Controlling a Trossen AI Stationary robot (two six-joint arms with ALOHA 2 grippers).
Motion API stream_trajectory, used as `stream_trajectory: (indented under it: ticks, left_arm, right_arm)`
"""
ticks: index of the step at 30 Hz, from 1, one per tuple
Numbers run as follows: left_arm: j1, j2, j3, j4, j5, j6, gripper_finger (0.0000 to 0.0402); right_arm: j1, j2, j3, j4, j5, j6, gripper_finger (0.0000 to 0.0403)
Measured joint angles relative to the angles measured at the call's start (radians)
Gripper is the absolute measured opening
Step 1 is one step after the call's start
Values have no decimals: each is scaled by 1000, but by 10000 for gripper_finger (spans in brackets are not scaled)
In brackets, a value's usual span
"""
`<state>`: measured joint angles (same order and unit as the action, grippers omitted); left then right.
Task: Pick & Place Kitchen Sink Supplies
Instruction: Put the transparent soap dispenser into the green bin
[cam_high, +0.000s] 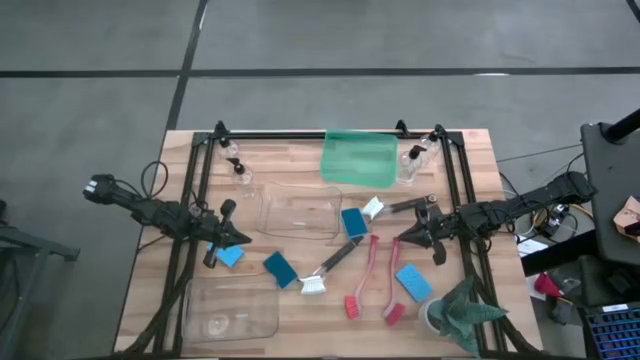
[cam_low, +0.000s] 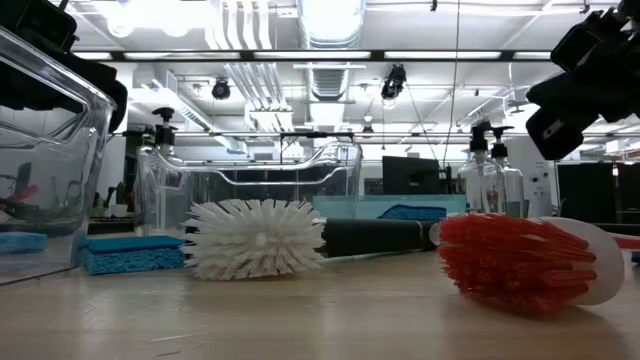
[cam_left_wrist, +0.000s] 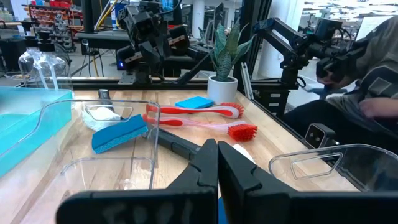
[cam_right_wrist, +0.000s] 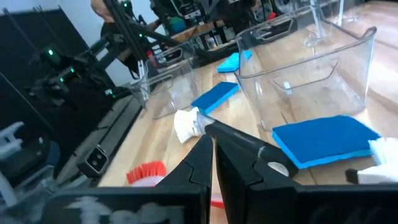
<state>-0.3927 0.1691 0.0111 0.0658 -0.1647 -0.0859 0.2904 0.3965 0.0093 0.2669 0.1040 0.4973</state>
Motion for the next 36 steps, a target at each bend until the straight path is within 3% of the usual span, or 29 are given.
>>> stream_trajectory:
  ticks: [9,16,20,24,28,36]
  left_arm:
    - [0,0,0,0,0,0,3]
    - [0,0,0,0,0,0,3]
    - [0,0,0,0,0,0,3]
    - [0,0,0,0,0,0,3]
    - [0,0,0,0,0,0,3]
    - [0,0,0,0,0,0,3]
  right_arm:
    - [-1,0,0,229,6,-29,18]
    - [-1,-1,4,416,116,-154,28]
    - [-1,14,64,326,238,-253,70]
    - [-1,92,201,33,415,-336,125]
    - [-1,198,322,-174,611,-303,167]
    - [-1,305,394,-313,935,-219,191]
